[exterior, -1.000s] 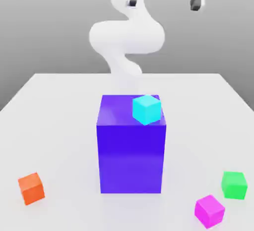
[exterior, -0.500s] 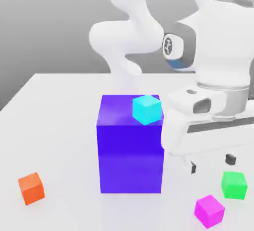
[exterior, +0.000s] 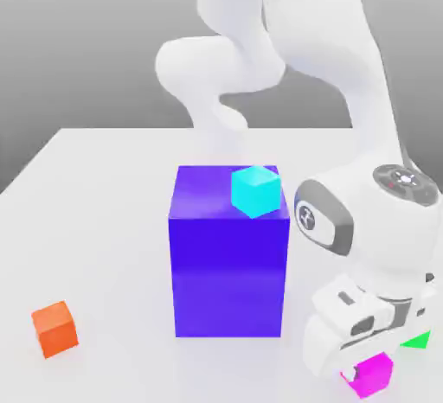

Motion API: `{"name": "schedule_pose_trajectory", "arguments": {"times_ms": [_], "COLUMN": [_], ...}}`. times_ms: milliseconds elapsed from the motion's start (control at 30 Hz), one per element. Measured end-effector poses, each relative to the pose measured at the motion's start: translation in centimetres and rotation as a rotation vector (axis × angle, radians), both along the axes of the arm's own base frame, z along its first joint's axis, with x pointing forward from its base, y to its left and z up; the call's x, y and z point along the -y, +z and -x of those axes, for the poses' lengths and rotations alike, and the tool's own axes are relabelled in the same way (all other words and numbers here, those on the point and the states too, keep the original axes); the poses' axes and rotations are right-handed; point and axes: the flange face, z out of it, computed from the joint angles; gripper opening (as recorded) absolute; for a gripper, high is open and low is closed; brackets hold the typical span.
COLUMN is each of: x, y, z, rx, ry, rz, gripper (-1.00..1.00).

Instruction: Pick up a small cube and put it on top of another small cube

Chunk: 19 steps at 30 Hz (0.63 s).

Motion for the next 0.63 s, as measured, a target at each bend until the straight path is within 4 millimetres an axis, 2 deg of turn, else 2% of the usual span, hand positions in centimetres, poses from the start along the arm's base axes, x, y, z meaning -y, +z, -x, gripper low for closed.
{"name": "schedule_pose_trajectory", "arguments": {"times_ms": [67,167,200,333,367,400,500,533,633], "x": [0.0,0.0,-0.6,-6.9,-8.0,-8.5,-9.0,-9.0,-9.0], "y": [1.4,5.1,6.3,10.5,10.9,10.4,7.2,6.0,6.0], "z": [-0.1,-0.1,0.4,5.8,7.1,7.6,8.2,8.3,8.3], "rx": [0.001,0.0,-0.001,-0.002,-0.001,0.0,0.001,0.0,0.0], "ry": [-0.001,-0.001,0.005,0.074,0.088,0.095,0.101,0.102,0.102], "rz": [-0.001,-0.001,-0.001,-0.005,-0.003,-0.002,-0.001,-0.001,-0.001], "gripper": [-1.0,-1.0,-1.0,-1.0,-1.0,-1.0,-1.0,1.0,1.0]}}
